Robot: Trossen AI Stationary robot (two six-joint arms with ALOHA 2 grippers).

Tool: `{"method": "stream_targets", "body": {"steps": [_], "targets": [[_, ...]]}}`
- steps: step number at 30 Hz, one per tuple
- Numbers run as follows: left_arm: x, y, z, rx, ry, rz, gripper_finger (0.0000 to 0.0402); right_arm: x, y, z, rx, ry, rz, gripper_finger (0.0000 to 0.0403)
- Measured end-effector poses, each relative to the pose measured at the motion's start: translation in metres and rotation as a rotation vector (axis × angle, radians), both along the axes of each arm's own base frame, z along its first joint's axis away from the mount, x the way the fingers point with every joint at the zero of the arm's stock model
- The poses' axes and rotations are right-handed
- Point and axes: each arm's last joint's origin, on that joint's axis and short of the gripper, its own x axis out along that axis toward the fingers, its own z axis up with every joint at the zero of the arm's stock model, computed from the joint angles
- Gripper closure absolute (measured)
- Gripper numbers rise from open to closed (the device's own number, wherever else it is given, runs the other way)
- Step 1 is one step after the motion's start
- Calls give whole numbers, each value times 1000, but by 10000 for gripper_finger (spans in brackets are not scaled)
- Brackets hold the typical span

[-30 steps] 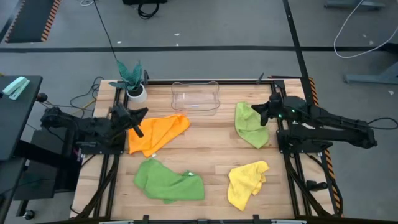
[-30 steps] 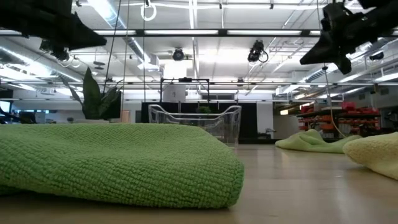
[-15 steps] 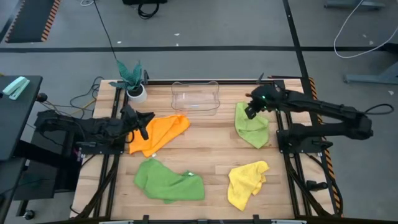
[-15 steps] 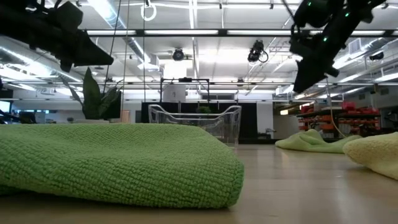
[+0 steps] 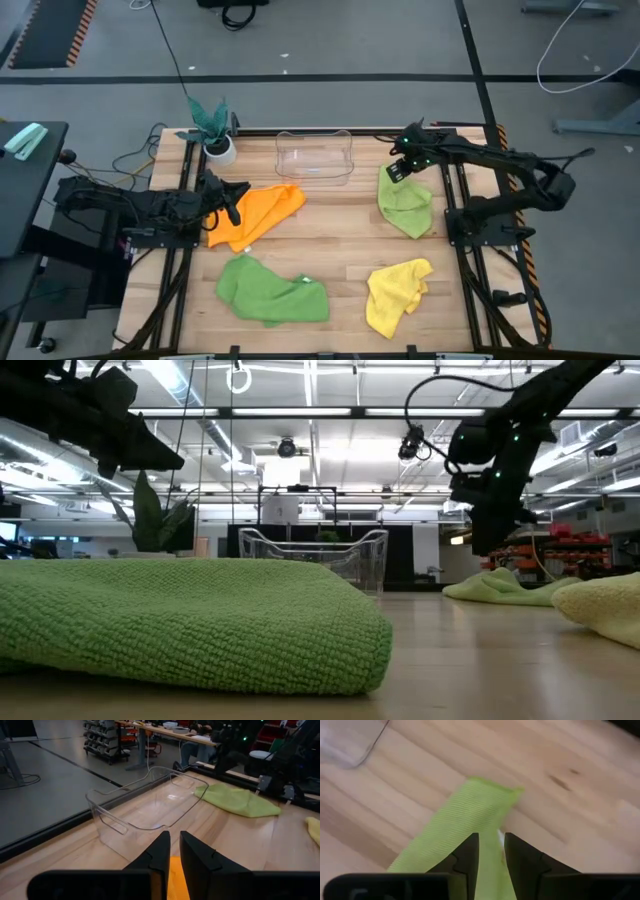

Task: Fold microfiber towels
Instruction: Fold the light green microfiber cloth

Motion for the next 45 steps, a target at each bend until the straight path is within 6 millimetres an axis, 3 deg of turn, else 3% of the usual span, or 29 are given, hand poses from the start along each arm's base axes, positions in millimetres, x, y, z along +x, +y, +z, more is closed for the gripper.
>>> {"method": "stream_targets", "body": {"steps": [9,45], "targets": [[0,0,0,1,1,0,348,7,-9,-18,40,43,0,303],[-2,0,-7,15,80,0,358,11,2,-20,105,43,-84,323]]}}
